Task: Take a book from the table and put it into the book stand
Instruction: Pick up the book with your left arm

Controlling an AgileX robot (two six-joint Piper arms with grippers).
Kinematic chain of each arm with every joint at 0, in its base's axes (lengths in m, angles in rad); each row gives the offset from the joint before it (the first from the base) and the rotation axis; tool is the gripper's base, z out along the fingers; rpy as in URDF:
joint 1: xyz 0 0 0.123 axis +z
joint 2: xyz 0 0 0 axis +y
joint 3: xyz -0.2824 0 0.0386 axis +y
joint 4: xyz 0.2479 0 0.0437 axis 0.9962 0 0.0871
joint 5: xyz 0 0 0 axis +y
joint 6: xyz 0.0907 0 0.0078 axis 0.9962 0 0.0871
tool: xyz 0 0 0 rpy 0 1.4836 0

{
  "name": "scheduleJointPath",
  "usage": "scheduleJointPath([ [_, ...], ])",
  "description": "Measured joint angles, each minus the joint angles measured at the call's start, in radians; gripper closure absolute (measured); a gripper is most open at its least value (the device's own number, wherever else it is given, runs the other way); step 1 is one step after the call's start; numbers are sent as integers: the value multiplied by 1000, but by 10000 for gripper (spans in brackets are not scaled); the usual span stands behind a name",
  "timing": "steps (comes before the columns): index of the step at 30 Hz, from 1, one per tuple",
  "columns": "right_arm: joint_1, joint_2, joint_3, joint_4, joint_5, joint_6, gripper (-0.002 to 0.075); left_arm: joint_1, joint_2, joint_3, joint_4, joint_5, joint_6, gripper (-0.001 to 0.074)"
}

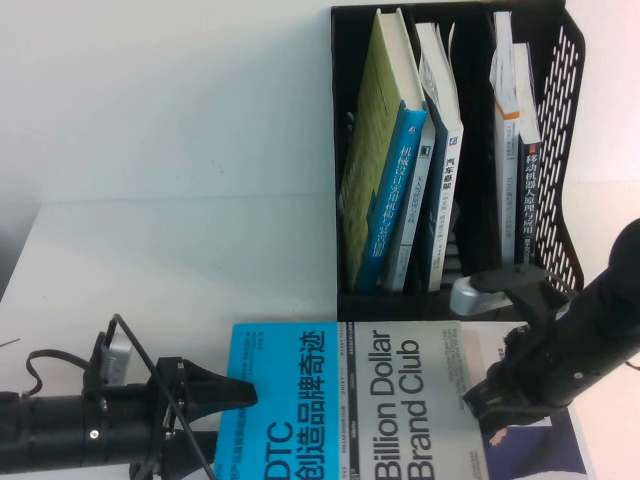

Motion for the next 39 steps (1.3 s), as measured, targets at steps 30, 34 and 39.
scheduleJointPath([
  [30,126,38,-140,-245,64,78,728,7,68,-8,-42,48,153,398],
  [34,126,-10,-197,-542,158,318,728,7,20,-8,-49,67,142,557],
  [39,124,-117,-209,-837,190,600,728,6,-101,-8,-36,50,114,551],
])
